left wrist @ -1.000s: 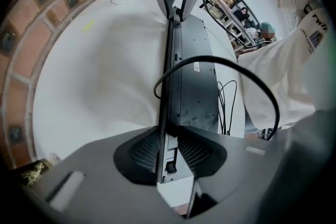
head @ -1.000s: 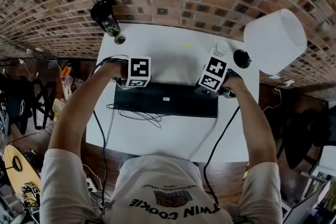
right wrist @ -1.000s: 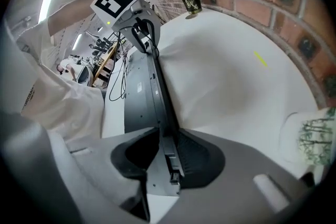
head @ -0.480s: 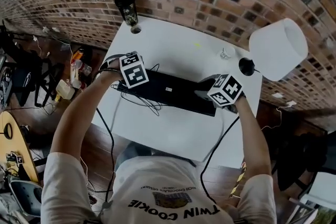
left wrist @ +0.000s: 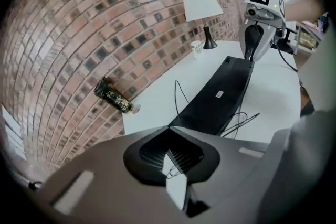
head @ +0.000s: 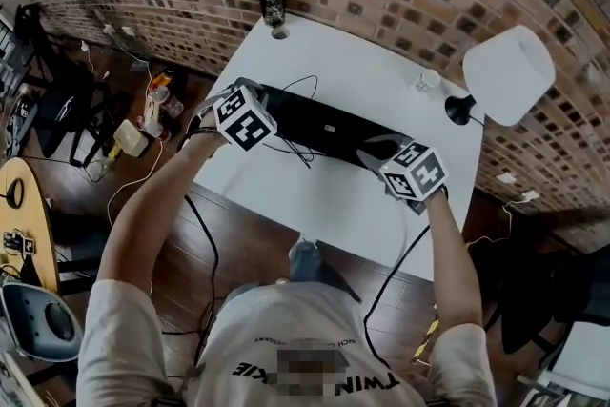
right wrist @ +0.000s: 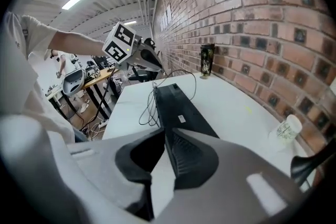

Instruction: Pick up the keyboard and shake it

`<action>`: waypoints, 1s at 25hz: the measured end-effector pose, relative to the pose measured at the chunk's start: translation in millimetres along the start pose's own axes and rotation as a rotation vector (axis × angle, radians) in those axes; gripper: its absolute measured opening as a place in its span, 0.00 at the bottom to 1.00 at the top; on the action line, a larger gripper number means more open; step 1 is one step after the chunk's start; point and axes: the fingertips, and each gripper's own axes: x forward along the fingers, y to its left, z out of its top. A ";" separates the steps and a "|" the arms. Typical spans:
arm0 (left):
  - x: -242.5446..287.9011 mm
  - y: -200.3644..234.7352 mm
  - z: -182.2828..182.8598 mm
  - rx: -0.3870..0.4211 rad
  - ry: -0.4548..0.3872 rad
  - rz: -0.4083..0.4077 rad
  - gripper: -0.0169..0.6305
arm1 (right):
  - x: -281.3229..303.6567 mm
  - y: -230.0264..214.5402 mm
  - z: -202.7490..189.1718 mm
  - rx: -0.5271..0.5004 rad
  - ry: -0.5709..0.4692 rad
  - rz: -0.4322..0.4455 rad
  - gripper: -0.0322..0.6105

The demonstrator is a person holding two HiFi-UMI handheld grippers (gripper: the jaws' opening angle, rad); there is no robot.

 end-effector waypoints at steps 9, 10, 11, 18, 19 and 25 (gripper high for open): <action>-96.0 -96.0 -38.3 -0.062 -0.092 0.025 0.04 | -25.8 119.7 -13.9 0.048 -0.097 -0.051 0.06; -106.3 -110.2 -42.2 -0.060 -0.104 0.023 0.04 | -29.4 134.1 -16.2 0.057 -0.115 -0.053 0.06; -116.5 -123.2 -46.0 -0.063 -0.117 0.023 0.04 | -32.3 148.4 -18.2 0.069 -0.133 -0.054 0.06; -188.3 -203.8 -41.4 -0.273 -0.291 0.000 0.04 | -52.5 240.1 -20.7 0.135 -0.248 -0.057 0.05; -197.9 -213.8 -41.0 -0.320 -0.316 0.000 0.04 | -55.0 250.6 -19.5 0.142 -0.266 -0.056 0.05; -245.7 -257.1 -48.0 -0.561 -0.393 0.057 0.04 | -77.8 294.8 -26.3 0.196 -0.375 -0.069 0.05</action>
